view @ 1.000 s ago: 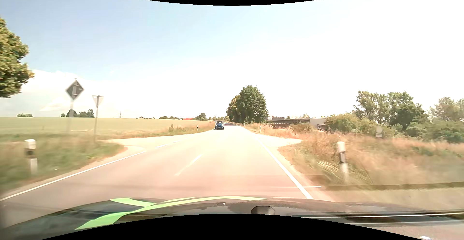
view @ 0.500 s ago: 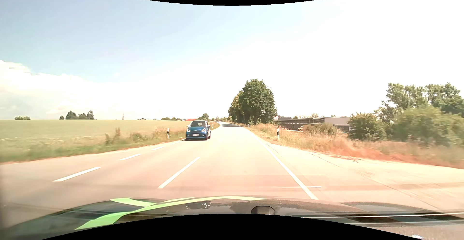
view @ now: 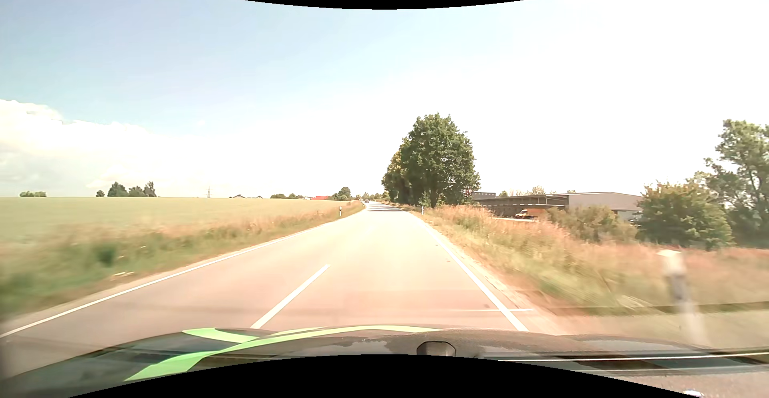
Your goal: Follow the waypoints while adhering to traffic rules and regulations
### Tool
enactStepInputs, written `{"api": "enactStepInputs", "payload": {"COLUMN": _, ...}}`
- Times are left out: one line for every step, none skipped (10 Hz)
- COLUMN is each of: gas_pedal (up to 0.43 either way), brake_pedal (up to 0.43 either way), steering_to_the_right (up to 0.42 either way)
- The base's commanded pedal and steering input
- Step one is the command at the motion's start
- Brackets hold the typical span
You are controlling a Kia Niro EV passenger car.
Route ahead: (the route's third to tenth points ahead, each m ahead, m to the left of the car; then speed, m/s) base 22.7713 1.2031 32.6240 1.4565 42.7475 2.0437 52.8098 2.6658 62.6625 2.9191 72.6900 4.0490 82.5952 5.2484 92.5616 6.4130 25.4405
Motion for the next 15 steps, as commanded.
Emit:
{"api": "enactStepInputs", "payload": {"gas_pedal": 0.268, "brake_pedal": 0.000, "steering_to_the_right": -0.011}}
{"api": "enactStepInputs", "payload": {"gas_pedal": 0.287, "brake_pedal": 0.000, "steering_to_the_right": -0.011}}
{"api": "enactStepInputs", "payload": {"gas_pedal": 0.299, "brake_pedal": 0.000, "steering_to_the_right": -0.011}}
{"api": "enactStepInputs", "payload": {"gas_pedal": 0.311, "brake_pedal": 0.000, "steering_to_the_right": -0.011}}
{"api": "enactStepInputs", "payload": {"gas_pedal": 0.319, "brake_pedal": 0.000, "steering_to_the_right": -0.011}}
{"api": "enactStepInputs", "payload": {"gas_pedal": 0.331, "brake_pedal": 0.000, "steering_to_the_right": -0.011}}
{"api": "enactStepInputs", "payload": {"gas_pedal": 0.339, "brake_pedal": 0.000, "steering_to_the_right": -0.011}}
{"api": "enactStepInputs", "payload": {"gas_pedal": 0.339, "brake_pedal": 0.000, "steering_to_the_right": -0.011}}
{"api": "enactStepInputs", "payload": {"gas_pedal": 0.350, "brake_pedal": 0.000, "steering_to_the_right": -0.010}}
{"api": "enactStepInputs", "payload": {"gas_pedal": 0.350, "brake_pedal": 0.000, "steering_to_the_right": -0.010}}
{"api": "enactStepInputs", "payload": {"gas_pedal": 0.350, "brake_pedal": 0.000, "steering_to_the_right": -0.010}}
{"api": "enactStepInputs", "payload": {"gas_pedal": 0.350, "brake_pedal": 0.000, "steering_to_the_right": -0.010}}
{"api": "enactStepInputs", "payload": {"gas_pedal": 0.350, "brake_pedal": 0.000, "steering_to_the_right": -0.009}}
{"api": "enactStepInputs", "payload": {"gas_pedal": 0.350, "brake_pedal": 0.000, "steering_to_the_right": -0.009}}
{"api": "enactStepInputs", "payload": {"gas_pedal": 0.350, "brake_pedal": 0.000, "steering_to_the_right": -0.009}}
